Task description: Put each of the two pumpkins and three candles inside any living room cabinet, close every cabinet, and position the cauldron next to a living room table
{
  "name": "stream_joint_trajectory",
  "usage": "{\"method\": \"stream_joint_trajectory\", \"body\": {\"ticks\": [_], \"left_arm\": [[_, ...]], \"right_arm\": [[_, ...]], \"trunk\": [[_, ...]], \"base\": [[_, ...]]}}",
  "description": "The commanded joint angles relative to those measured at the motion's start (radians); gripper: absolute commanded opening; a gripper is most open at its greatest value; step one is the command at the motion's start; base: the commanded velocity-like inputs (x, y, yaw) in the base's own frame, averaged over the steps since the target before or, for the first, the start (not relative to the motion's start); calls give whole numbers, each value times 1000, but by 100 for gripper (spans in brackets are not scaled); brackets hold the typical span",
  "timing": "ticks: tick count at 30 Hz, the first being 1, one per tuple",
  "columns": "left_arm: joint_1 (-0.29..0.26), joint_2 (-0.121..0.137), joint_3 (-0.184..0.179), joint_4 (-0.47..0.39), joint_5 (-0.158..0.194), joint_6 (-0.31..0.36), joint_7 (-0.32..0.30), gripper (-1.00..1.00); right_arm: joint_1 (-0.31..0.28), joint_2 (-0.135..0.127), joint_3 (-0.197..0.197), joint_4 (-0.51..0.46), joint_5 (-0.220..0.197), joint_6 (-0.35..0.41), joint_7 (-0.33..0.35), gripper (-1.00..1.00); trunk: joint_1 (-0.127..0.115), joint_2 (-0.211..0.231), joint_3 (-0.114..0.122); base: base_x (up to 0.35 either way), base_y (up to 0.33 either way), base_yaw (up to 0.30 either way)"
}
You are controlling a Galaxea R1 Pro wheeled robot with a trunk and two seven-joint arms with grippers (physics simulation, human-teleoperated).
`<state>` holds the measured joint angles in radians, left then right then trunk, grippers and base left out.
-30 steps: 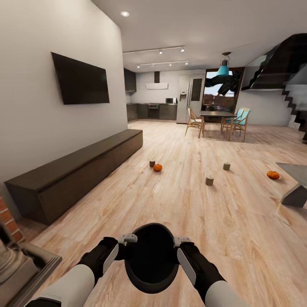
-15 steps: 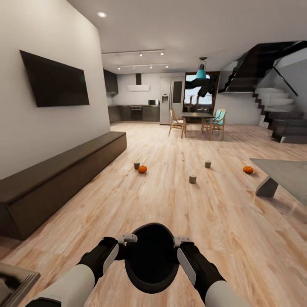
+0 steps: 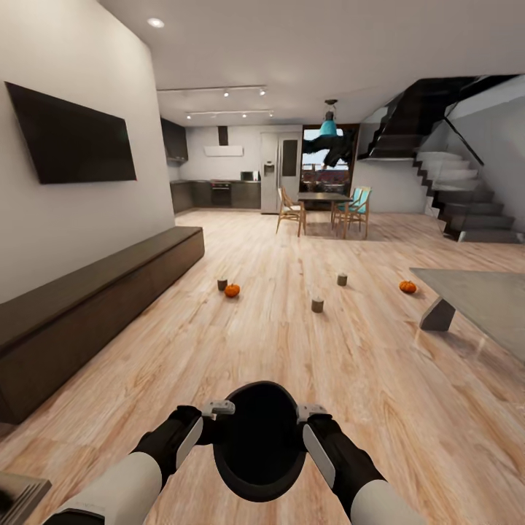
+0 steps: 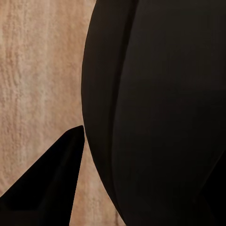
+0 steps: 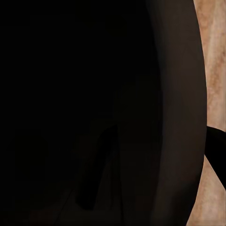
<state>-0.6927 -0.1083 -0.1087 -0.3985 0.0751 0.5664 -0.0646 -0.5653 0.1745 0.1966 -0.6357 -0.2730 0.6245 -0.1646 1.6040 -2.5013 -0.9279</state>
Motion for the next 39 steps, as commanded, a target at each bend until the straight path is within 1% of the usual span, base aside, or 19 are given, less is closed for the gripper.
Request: {"method": "stream_joint_trajectory", "body": {"ticks": [1, 6, 11, 17, 23, 39], "left_arm": [[-1, 1, -16, -3, 40, 6, 2, -100], [-1, 1, -17, -3, 40, 6, 2, -100], [-1, 1, -17, -3, 40, 6, 2, -100], [-1, 1, -17, -3, 40, 6, 1, -100], [-1, 1, -17, -3, 40, 6, 0, -100], [-1, 1, -17, -3, 40, 6, 0, -100]], "right_arm": [[-1, 0, 4, -1, -22, 1, -10, -100], [-1, 0, 4, -1, -22, 1, -10, -100], [-1, 0, 4, -1, -36, 1, -10, -100], [-1, 0, 4, -1, -41, 1, -10, -100], [-1, 0, 4, -1, -41, 1, -10, -100], [-1, 0, 4, -1, -41, 1, -10, -100]], "trunk": [[0, -1, -2], [0, -1, -10], [0, -1, -18], [0, -1, -27], [0, -1, -31], [0, -1, -32]], "base": [[0, 0, -4], [0, 0, -2], [0, 0, -26], [0, 0, -98], [0, 0, -67], [0, 0, -263]]}}
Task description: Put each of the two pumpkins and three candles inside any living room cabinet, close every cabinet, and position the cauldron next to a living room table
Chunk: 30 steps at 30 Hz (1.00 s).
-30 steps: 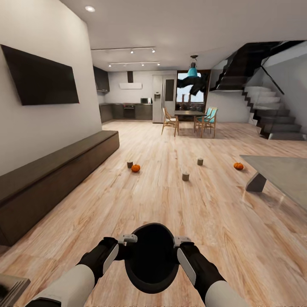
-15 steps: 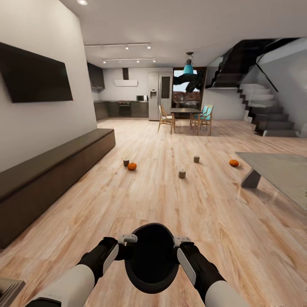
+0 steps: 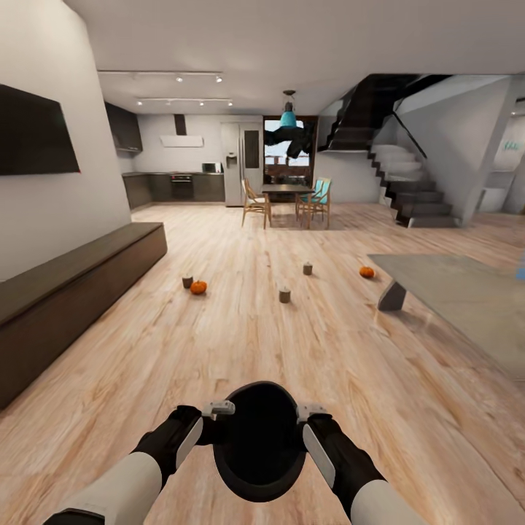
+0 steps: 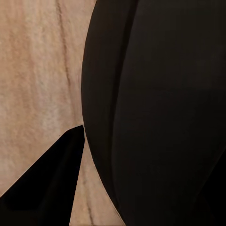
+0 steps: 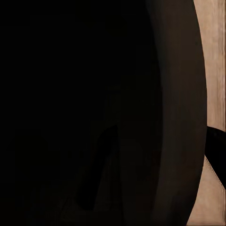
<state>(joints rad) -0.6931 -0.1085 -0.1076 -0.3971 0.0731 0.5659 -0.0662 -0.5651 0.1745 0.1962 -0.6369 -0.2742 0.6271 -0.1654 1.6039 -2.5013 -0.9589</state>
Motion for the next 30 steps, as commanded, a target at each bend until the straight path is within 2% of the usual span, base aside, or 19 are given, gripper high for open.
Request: {"method": "stream_joint_trajectory", "body": {"ticks": [1, 30], "left_arm": [[0, 1, -18, -5, 42, 6, 2, -100], [0, 1, -21, -5, 40, 5, -23, -100]], "right_arm": [[-1, 0, 5, 0, -40, -1, -9, -100], [-1, 0, 5, 0, -40, -1, -9, -100]], "trunk": [[0, -1, -1], [0, -1, -1]], "base": [[0, 0, -290], [-43, 0, -291]]}}
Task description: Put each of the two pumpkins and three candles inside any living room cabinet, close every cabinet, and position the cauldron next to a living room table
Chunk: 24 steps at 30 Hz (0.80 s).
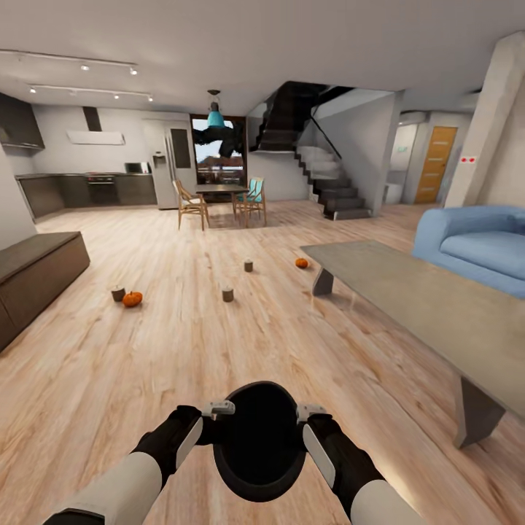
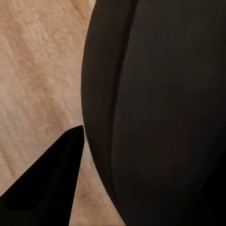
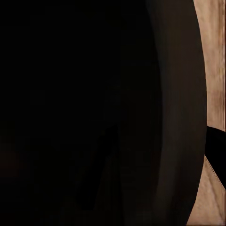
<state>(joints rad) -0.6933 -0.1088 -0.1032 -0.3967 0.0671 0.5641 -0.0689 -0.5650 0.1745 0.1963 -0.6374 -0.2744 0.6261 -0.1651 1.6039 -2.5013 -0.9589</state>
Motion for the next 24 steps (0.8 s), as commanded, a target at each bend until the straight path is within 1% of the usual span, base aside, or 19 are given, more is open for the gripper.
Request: {"method": "stream_joint_trajectory", "body": {"ticks": [1, 19, 24], "left_arm": [[0, 1, -26, -5, 46, 6, -20, -100], [0, 1, -26, -5, 45, 6, -22, -100], [0, 1, -27, -5, 44, 6, -22, -100]], "right_arm": [[-1, 0, 5, 1, -40, 0, -10, -100], [-1, 0, 5, 1, -40, 0, -10, -100], [-1, 0, 5, 1, -40, 0, -10, -100]], "trunk": [[0, -1, -1], [0, -1, -1], [0, -1, -1]], "base": [[-2, 0, -291], [0, 0, -291], [0, -108, -291]]}}
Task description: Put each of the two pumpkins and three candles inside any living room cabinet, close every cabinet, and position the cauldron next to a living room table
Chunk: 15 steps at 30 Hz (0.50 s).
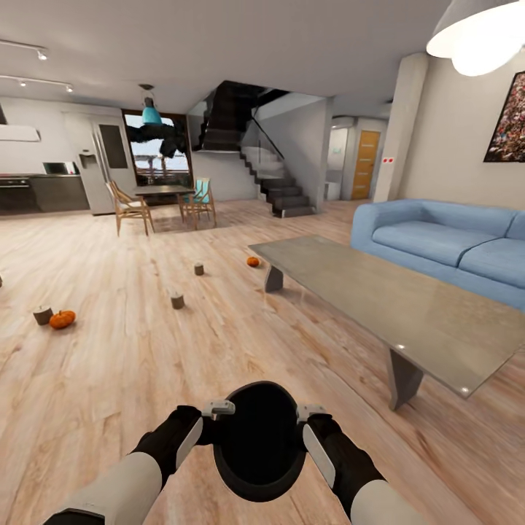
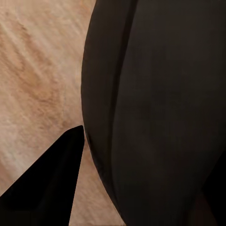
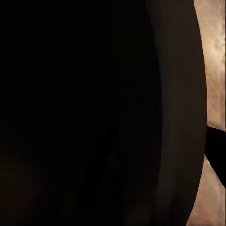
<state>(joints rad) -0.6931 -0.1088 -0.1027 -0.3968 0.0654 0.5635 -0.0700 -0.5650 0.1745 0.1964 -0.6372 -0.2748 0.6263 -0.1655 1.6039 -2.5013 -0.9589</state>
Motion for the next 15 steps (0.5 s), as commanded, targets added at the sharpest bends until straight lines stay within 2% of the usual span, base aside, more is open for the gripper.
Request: {"method": "stream_joint_trajectory", "body": {"ticks": [1, 15], "left_arm": [[0, 1, -28, -5, 46, 7, -20, -100], [0, 0, -28, -5, 44, 7, -20, -100]], "right_arm": [[-1, 0, 5, 1, -40, 0, -9, -100], [-1, 0, 5, 1, -40, 0, -9, -100]], "trunk": [[0, -1, -1], [0, -1, -1]], "base": [[0, -196, -291], [0, -263, -291]]}}
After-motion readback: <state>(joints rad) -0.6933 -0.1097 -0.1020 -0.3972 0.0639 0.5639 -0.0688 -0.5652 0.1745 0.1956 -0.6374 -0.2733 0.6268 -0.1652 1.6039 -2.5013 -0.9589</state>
